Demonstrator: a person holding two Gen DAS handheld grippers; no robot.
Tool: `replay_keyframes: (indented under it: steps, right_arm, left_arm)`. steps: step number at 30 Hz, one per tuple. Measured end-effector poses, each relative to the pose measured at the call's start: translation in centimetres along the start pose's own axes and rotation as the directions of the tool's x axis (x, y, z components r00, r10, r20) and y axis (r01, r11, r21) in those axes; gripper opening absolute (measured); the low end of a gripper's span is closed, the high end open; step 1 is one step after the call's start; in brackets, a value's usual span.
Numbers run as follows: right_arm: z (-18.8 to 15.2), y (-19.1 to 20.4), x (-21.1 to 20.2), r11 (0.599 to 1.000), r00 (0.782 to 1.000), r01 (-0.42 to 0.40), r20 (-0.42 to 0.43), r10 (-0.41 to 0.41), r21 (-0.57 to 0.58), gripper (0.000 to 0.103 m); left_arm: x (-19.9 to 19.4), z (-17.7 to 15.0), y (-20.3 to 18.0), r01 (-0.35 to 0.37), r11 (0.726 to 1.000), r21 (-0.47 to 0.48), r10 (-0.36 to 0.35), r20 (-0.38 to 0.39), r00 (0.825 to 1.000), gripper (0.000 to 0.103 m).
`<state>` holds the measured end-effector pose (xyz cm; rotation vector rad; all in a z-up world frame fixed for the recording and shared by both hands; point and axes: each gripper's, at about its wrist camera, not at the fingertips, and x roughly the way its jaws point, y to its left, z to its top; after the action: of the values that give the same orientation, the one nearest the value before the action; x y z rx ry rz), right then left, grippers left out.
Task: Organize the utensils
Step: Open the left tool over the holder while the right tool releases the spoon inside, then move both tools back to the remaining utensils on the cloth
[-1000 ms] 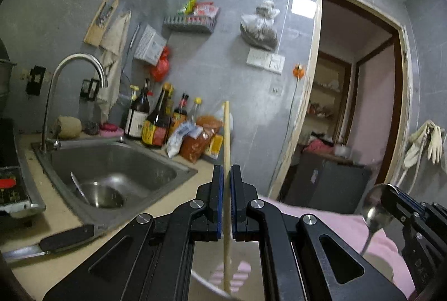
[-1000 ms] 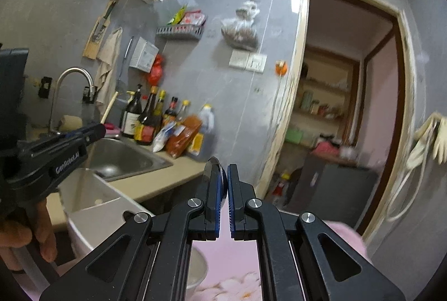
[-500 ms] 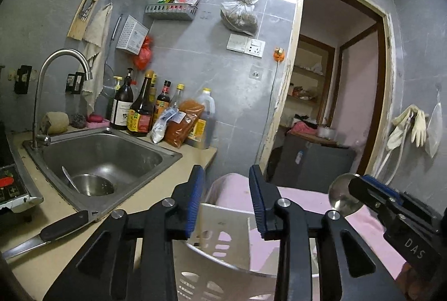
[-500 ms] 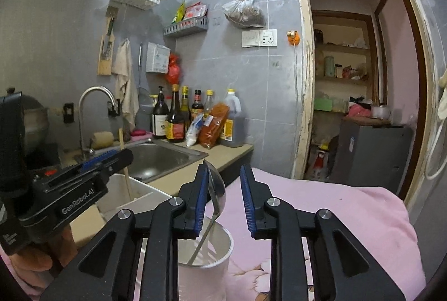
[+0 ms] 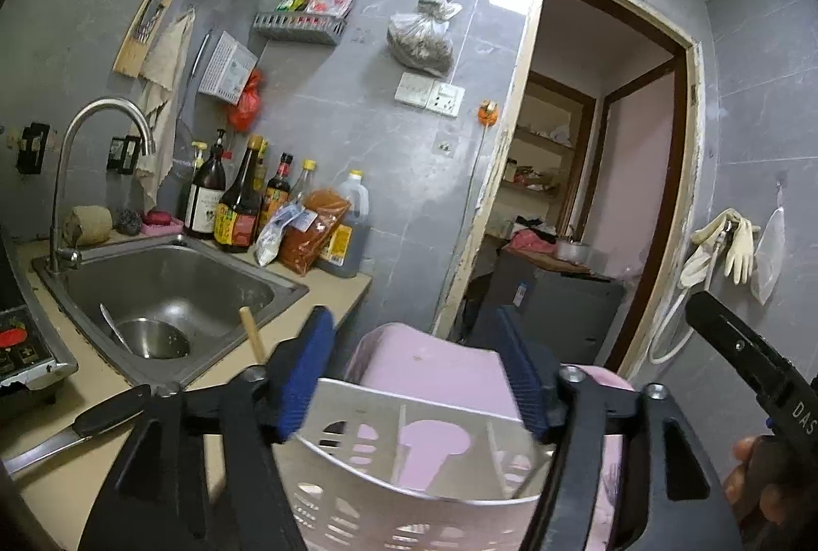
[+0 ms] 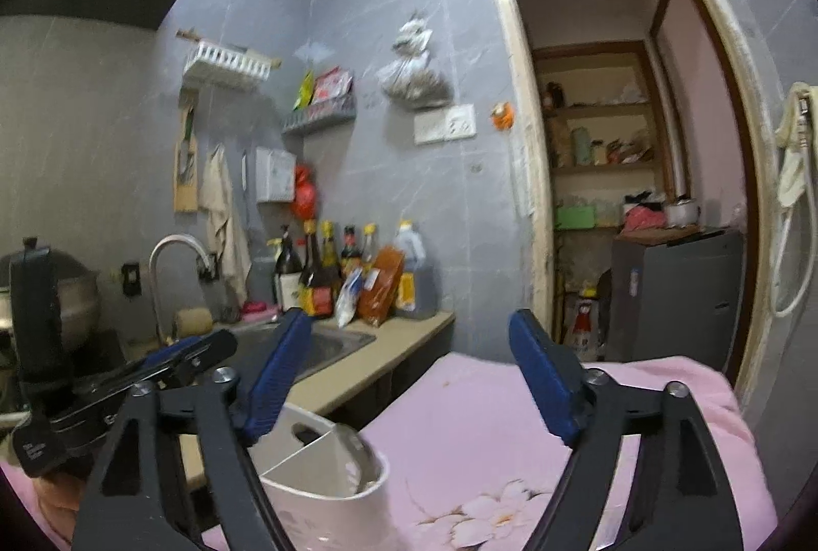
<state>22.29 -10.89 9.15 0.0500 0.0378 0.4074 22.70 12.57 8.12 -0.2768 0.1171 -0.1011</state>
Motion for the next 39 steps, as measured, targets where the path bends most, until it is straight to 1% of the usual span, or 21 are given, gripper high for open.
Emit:
replay_keyframes:
  steps: [1, 2, 4, 5, 7, 10, 13, 17, 20, 23, 27, 28, 31, 32, 34, 36, 37, 38, 39]
  right_arm:
    - [0.2, -0.3, -0.5, 1.000, 1.000, 0.018, 0.012, -0.018, -0.006, 0.085]
    - [0.4, -0.7, -1.0, 0.999, 0.999, 0.037, 0.027, -0.037, -0.010, 0.095]
    - [0.7, -1.5, -2.5, 0.997, 0.995, 0.076, 0.069, -0.075, -0.016, 0.103]
    - [0.8, -1.9, -3.3, 0.995, 0.992, 0.093, 0.085, -0.091, -0.022, 0.103]
    - [1.0, -2.7, -4.7, 0.990, 0.986, 0.136, 0.107, -0.131, -0.044, 0.103]
    - [0.9, -4.0, -6.8, 0.978, 0.974, 0.196, 0.129, -0.186, -0.074, 0.103]
    - [0.6, -5.4, -8.8, 0.965, 0.964, 0.245, 0.130, -0.232, -0.096, 0.103]
    - [-0.2, -7.6, -10.8, 0.948, 0.951, 0.301, 0.109, -0.290, -0.108, 0.103]
    - [-0.9, -9.5, -12.0, 0.932, 0.940, 0.342, 0.065, -0.336, -0.122, 0.103]
    - [-1.7, -11.2, -12.7, 0.922, 0.931, 0.364, 0.024, -0.364, -0.133, 0.103]
    - [-3.0, -13.0, -13.0, 0.918, 0.924, 0.371, -0.046, -0.380, -0.139, 0.103]
    - [-3.3, -13.3, -13.0, 0.919, 0.923, 0.369, -0.063, -0.380, -0.138, 0.103]
    - [-4.4, -14.4, -12.6, 0.926, 0.921, 0.353, -0.126, -0.369, -0.135, 0.103]
    - [-4.7, -14.7, -12.5, 0.930, 0.920, 0.344, -0.151, -0.362, -0.131, 0.103]
    - [-5.4, -15.4, -12.0, 0.940, 0.916, 0.323, -0.212, -0.340, -0.113, 0.103]
    - [-6.1, -16.0, -11.3, 0.953, 0.912, 0.288, -0.277, -0.302, -0.091, 0.103]
    - [-6.5, -16.3, -10.8, 0.959, 0.906, 0.270, -0.314, -0.283, -0.083, 0.102]
    - [-6.8, -16.5, -10.4, 0.962, 0.900, 0.260, -0.340, -0.273, -0.083, 0.098]
    - [-7.1, -16.6, -10.0, 0.964, 0.891, 0.252, -0.367, -0.266, -0.086, 0.090]
  left_arm:
    - [-0.4, 0.1, -0.5, 0.015, 1.000, 0.001, -0.015, 0.004, 1.000, 0.072]
    - [-0.6, 0.2, -0.8, 0.026, 1.000, 0.001, -0.026, 0.006, 1.000, 0.074]
    - [-1.2, 0.2, -2.1, 0.050, 0.999, 0.010, -0.050, 0.017, 0.999, 0.084]
    - [-1.5, 0.2, -2.6, 0.060, 0.998, 0.018, -0.060, 0.025, 0.998, 0.086]
    - [-2.0, 0.1, -3.9, 0.076, 0.996, 0.036, -0.077, 0.042, 0.996, 0.096]
    - [-2.4, -0.1, -5.6, 0.115, 0.992, 0.059, -0.117, 0.044, 0.992, 0.097]
    - [-2.8, -0.6, -7.7, 0.152, 0.984, 0.089, -0.155, 0.031, 0.987, 0.098]
    - [-2.6, -1.9, -10.3, 0.210, 0.970, 0.126, -0.210, -0.013, 0.978, 0.099]
    - [-2.0, -3.1, -12.2, 0.249, 0.957, 0.151, -0.241, -0.069, 0.968, 0.099]
    - [-1.3, -4.6, -14.0, 0.277, 0.945, 0.173, -0.257, -0.130, 0.958, 0.099]
    - [0.0, -6.4, -15.7, 0.300, 0.934, 0.192, -0.260, -0.208, 0.943, 0.099]
    - [0.5, -6.9, -16.1, 0.304, 0.933, 0.192, -0.256, -0.238, 0.937, 0.099]
    - [1.9, -8.3, -16.8, 0.313, 0.931, 0.187, -0.243, -0.322, 0.915, 0.099]
    - [2.3, -8.8, -17.0, 0.313, 0.931, 0.186, -0.234, -0.354, 0.905, 0.099]
    - [3.2, -9.8, -17.3, 0.330, 0.928, 0.172, -0.237, -0.413, 0.880, 0.098]
    - [3.5, -10.7, -17.6, 0.333, 0.926, 0.176, -0.228, -0.441, 0.868, 0.098]
    - [3.9, -11.1, -17.8, 0.338, 0.924, 0.179, -0.225, -0.460, 0.859, 0.098]
    - [4.1, -11.4, -18.0, 0.340, 0.923, 0.179, -0.223, -0.473, 0.853, 0.097]
    - [4.5, -11.7, -18.2, 0.344, 0.922, 0.176, -0.220, -0.492, 0.842, 0.095]
